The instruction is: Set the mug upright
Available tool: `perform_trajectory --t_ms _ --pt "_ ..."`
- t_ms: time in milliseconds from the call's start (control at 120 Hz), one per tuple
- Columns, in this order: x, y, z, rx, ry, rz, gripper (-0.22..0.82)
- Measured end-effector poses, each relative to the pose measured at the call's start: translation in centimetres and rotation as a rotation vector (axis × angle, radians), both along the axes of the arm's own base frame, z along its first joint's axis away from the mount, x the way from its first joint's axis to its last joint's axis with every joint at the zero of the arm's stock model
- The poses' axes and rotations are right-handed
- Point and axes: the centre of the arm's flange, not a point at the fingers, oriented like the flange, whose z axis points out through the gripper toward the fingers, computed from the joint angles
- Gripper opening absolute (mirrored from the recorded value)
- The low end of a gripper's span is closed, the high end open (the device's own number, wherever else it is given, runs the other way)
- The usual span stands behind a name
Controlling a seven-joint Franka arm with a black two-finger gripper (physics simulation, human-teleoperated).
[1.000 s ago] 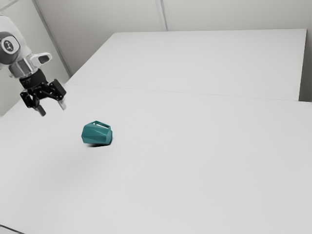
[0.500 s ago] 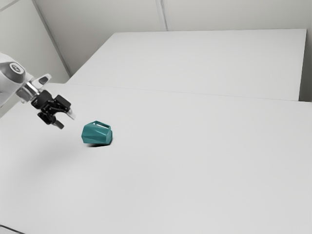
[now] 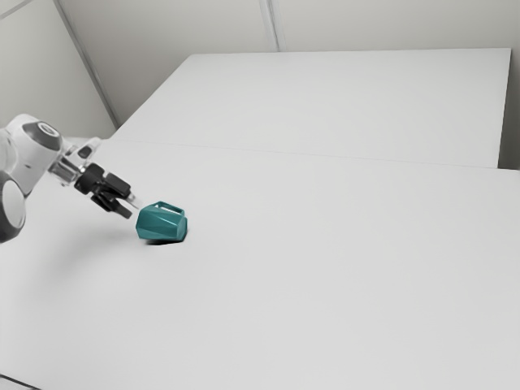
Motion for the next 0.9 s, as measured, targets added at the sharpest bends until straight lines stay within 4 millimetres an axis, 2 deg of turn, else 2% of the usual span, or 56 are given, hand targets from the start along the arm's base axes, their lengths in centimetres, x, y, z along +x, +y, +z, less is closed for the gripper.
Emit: perform_trajectory --t_ms 217,483,583,633,775,900 --pt "0.0 0.1 -3.1 -0.072 -0.057 -0.029 0.6" --pt "-1.1 -0.9 -5.1 -0.169 -0.117 -0.03 0.6" --pt "-1.1 -1.5 -5.3 -0.183 -0.136 -0.043 0.6" --pt "-0.9 -1.7 -5.1 -0.18 -0.149 -0.057 0.51" --pt "-0.7 -1.7 -4.9 -0.166 -0.174 -0.085 0.16" --pt "-0.6 -1.7 -5.0 -0.159 -0.188 -0.101 -0.01"
